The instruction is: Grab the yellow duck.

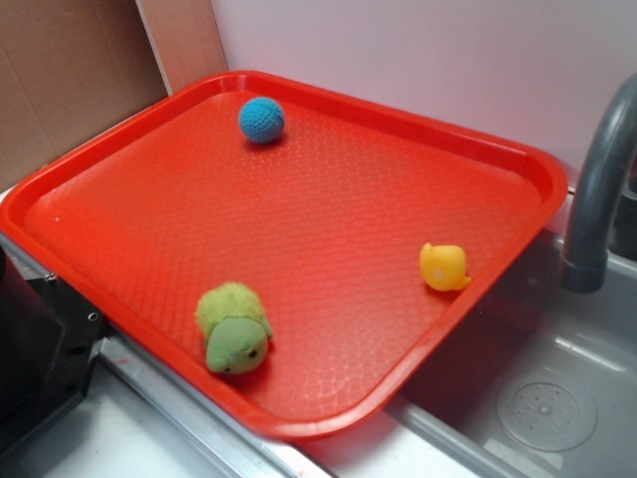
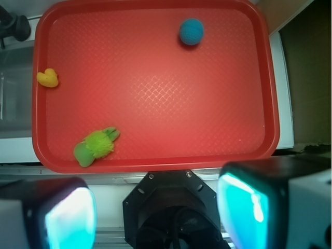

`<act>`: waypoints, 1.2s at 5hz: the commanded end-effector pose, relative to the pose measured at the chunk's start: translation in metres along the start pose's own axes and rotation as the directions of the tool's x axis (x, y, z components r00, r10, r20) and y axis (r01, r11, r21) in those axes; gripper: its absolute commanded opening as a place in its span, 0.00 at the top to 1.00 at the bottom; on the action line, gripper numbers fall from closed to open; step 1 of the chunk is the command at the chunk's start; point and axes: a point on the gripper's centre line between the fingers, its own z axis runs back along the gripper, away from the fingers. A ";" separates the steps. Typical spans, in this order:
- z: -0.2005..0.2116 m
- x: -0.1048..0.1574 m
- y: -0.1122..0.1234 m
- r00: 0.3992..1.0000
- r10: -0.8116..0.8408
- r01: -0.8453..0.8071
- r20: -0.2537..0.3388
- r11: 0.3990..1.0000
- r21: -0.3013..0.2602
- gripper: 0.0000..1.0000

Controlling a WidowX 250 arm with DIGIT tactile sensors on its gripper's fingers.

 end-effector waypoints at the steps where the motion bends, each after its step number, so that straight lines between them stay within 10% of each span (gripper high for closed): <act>1: 0.000 0.000 0.000 1.000 0.000 0.000 0.000 1.000 0.000 0.00; 3: -0.062 0.051 -0.094 0.874 -0.481 0.482 -0.062 0.876 -0.010 0.00; 5: -0.105 0.055 -0.119 0.539 -0.842 0.842 0.041 0.538 -0.032 0.00; 6: -0.105 0.055 -0.119 0.539 -0.842 0.842 0.041 0.538 -0.032 0.00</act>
